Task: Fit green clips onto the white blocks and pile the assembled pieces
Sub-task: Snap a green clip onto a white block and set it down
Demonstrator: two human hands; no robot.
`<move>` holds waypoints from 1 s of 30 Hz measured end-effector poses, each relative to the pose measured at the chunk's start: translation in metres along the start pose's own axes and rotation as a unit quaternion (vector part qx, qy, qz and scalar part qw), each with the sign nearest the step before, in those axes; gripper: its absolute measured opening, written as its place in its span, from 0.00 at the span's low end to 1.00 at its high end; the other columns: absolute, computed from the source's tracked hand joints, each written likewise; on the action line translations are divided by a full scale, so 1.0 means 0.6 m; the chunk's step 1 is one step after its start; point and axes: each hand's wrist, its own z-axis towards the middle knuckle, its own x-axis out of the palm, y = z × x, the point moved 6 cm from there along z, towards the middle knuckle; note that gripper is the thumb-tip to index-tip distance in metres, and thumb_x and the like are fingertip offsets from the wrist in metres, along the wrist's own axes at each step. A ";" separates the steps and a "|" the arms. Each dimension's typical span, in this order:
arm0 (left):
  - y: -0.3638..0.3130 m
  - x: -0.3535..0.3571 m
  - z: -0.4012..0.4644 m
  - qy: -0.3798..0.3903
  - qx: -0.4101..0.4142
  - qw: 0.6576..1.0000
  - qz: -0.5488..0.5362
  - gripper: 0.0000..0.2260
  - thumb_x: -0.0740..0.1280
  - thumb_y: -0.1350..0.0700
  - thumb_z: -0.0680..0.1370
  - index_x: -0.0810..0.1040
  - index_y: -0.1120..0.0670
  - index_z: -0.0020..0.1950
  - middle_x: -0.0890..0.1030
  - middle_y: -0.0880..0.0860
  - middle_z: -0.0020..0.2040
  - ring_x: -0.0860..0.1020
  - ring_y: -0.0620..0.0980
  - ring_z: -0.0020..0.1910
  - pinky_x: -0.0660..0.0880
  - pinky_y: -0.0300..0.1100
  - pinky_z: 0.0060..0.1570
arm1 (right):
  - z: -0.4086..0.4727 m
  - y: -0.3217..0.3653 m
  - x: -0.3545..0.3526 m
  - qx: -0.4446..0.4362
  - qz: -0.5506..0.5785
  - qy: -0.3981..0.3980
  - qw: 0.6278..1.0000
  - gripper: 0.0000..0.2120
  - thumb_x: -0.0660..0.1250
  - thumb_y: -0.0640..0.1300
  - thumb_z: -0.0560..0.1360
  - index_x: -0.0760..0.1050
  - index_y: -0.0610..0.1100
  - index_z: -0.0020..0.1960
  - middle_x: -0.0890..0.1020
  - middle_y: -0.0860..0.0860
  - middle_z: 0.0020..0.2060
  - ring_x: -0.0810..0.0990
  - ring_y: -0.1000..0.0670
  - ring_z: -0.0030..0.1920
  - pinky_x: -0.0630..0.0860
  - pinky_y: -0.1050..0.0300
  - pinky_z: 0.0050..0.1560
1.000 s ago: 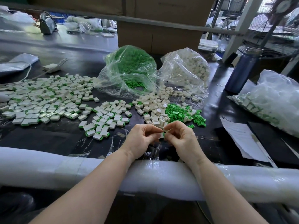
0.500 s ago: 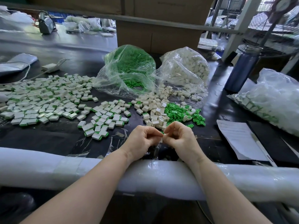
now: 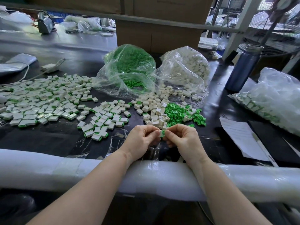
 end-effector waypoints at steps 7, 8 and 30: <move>0.004 0.003 -0.001 0.015 -0.002 0.996 0.084 0.07 0.67 0.57 0.77 0.83 0.56 0.50 0.84 0.51 0.43 0.80 0.44 0.43 0.75 0.34 0.49 | 0.000 0.001 0.007 0.014 -0.072 0.010 0.997 0.07 0.67 0.34 0.73 0.76 0.40 0.37 0.77 0.48 0.26 0.74 0.55 0.25 0.74 0.63 0.28; 0.005 0.003 -0.001 0.015 -0.005 0.996 0.090 0.07 0.67 0.57 0.77 0.83 0.55 0.51 0.84 0.51 0.44 0.80 0.46 0.44 0.75 0.36 0.51 | 0.000 0.001 0.008 0.014 -0.079 0.010 0.997 0.07 0.67 0.34 0.73 0.76 0.40 0.37 0.77 0.48 0.26 0.74 0.55 0.26 0.74 0.63 0.29; -0.012 -0.002 -0.005 -0.009 0.014 1.000 0.009 0.06 0.66 0.65 0.75 0.79 0.55 0.45 0.78 0.57 0.47 0.76 0.43 0.39 0.75 0.35 0.42 | -0.002 0.011 0.005 -0.041 -0.003 0.017 0.999 0.01 0.67 0.37 0.74 0.77 0.40 0.44 0.79 0.53 0.32 0.76 0.59 0.32 0.75 0.65 0.33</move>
